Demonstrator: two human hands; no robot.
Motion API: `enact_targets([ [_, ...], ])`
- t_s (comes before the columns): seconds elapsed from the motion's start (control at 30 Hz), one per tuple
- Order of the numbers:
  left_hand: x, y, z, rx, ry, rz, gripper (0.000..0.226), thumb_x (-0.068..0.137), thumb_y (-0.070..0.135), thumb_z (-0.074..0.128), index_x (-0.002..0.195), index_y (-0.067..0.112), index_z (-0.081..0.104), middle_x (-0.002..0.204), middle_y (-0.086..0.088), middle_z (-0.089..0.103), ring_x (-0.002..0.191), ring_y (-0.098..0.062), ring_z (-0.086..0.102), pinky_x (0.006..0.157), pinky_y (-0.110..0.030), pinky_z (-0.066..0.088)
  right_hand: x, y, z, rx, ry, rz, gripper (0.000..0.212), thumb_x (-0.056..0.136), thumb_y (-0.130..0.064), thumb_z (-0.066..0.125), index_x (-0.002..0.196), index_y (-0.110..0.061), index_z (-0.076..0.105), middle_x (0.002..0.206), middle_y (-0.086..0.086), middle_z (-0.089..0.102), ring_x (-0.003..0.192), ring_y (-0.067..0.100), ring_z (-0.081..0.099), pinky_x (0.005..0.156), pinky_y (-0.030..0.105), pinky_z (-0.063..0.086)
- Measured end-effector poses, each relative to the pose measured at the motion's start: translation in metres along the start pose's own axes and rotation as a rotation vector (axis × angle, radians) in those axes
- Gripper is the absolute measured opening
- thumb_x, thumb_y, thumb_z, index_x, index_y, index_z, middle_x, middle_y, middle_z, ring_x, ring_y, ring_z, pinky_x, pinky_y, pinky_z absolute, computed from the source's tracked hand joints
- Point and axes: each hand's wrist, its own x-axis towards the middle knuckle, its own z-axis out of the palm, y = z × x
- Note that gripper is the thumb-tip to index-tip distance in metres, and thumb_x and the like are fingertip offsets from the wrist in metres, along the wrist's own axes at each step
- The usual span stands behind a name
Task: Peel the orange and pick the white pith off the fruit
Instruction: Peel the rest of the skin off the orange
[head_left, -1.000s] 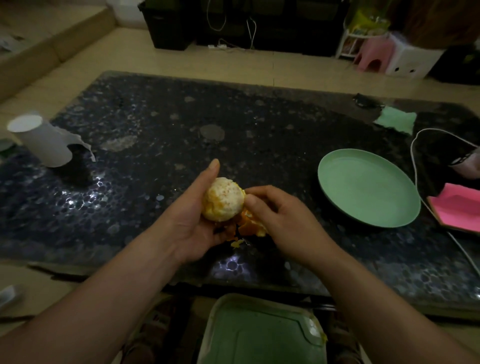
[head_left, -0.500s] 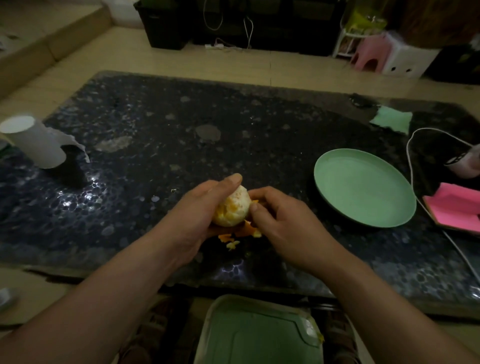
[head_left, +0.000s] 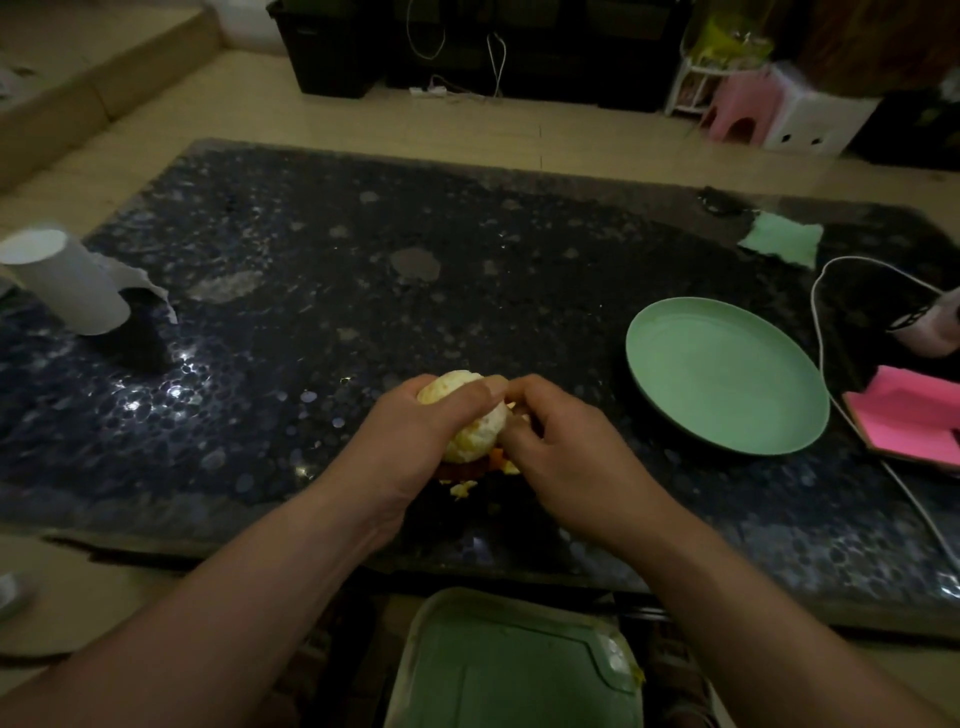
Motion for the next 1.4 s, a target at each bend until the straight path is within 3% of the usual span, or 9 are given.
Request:
enact_targets([
  [0.3, -0.001, -0.003, -0.001, 0.146, 0.062, 0.095, 0.043, 0.079, 0.047, 0.086, 0.108, 0.019, 0.074, 0.095, -0.002, 0.081, 0.087, -0.019, 0.078, 0.07, -0.03, 0.06, 0.004, -0.002, 0.003, 0.056, -0.038, 0.079, 0.01, 0.104, -0.03, 0.06, 0.11, -0.032, 0.068, 0.094, -0.012, 0.075, 0.08, -0.001, 0.071, 0.065, 0.018, 0.055],
  [0.47, -0.003, -0.002, -0.001, 0.2, 0.073, 0.135, 0.039, 0.078, 0.044, 0.086, 0.106, 0.021, 0.072, 0.091, 0.001, 0.08, 0.078, -0.01, 0.076, 0.063, -0.021, 0.057, 0.003, -0.002, 0.006, 0.206, -0.095, 0.195, 0.012, 0.103, -0.029, 0.063, 0.108, -0.027, 0.073, 0.092, -0.006, 0.08, 0.083, 0.012, 0.077, 0.077, 0.037, 0.063],
  [0.63, -0.004, 0.001, -0.001, 0.17, 0.052, 0.14, 0.039, 0.079, 0.041, 0.085, 0.106, 0.016, 0.073, 0.092, -0.004, 0.08, 0.076, -0.012, 0.076, 0.062, -0.022, 0.057, 0.002, -0.002, 0.003, 0.047, 0.006, 0.08, 0.015, 0.103, -0.02, 0.06, 0.093, -0.026, 0.07, 0.072, -0.02, 0.071, 0.065, -0.006, 0.067, 0.051, 0.01, 0.043],
  [0.77, -0.005, 0.016, -0.007, 0.035, -0.072, 0.03, 0.055, 0.071, 0.052, 0.076, 0.109, 0.011, 0.074, 0.093, -0.009, 0.079, 0.074, -0.02, 0.074, 0.063, -0.03, 0.06, 0.005, -0.002, -0.011, 0.14, -0.067, 0.034, 0.014, 0.105, -0.015, 0.06, 0.104, -0.018, 0.073, 0.082, -0.005, 0.076, 0.069, 0.0, 0.071, 0.061, 0.017, 0.052],
  [1.0, -0.003, 0.025, -0.037, -0.525, -0.315, -0.261, 0.065, 0.084, 0.069, 0.058, 0.105, 0.011, 0.079, 0.103, -0.018, 0.075, 0.073, -0.027, 0.07, 0.058, -0.031, 0.061, 0.014, 0.003, -0.022, 0.957, -0.241, 0.156, 0.025, 0.101, -0.003, 0.054, 0.113, -0.007, 0.076, 0.082, 0.007, 0.069, 0.071, 0.013, 0.06, 0.064, 0.024, 0.05],
  [1.07, 0.0, 0.025, -0.037, -0.532, -0.299, -0.244, 0.062, 0.085, 0.068, 0.06, 0.105, 0.012, 0.08, 0.107, -0.019, 0.074, 0.075, -0.026, 0.069, 0.057, -0.031, 0.061, 0.018, 0.008, -0.018, 0.814, -0.165, 0.187, 0.027, 0.105, -0.008, 0.053, 0.114, -0.015, 0.078, 0.085, 0.003, 0.072, 0.074, 0.013, 0.063, 0.067, 0.027, 0.05],
  [1.2, 0.003, 0.018, -0.027, -0.49, -0.17, -0.204, 0.053, 0.08, 0.051, 0.077, 0.119, 0.016, 0.072, 0.11, -0.013, 0.074, 0.081, -0.023, 0.072, 0.064, -0.031, 0.061, 0.02, 0.014, -0.001, 0.002, 0.053, 0.109, 0.027, 0.108, -0.028, 0.056, 0.126, -0.037, 0.075, 0.11, -0.016, 0.073, 0.099, 0.001, 0.067, 0.081, 0.02, 0.049],
  [1.3, 0.005, 0.014, -0.021, -0.406, -0.156, -0.15, 0.052, 0.079, 0.04, 0.078, 0.122, 0.011, 0.072, 0.118, -0.014, 0.076, 0.099, -0.027, 0.075, 0.08, -0.036, 0.062, 0.018, 0.014, 0.001, -0.155, 0.126, -0.018, 0.031, 0.107, -0.03, 0.057, 0.135, -0.035, 0.069, 0.126, -0.019, 0.062, 0.119, 0.0, 0.058, 0.099, 0.018, 0.044],
  [1.4, 0.004, 0.013, -0.019, -0.294, -0.171, -0.08, 0.058, 0.08, 0.03, 0.077, 0.133, 0.006, 0.067, 0.129, -0.018, 0.074, 0.12, -0.033, 0.072, 0.099, -0.044, 0.061, 0.012, 0.009, -0.007, 0.025, 0.102, 0.03, 0.023, 0.107, -0.042, 0.055, 0.121, -0.039, 0.074, 0.113, -0.018, 0.072, 0.107, -0.001, 0.066, 0.095, 0.028, 0.053],
])
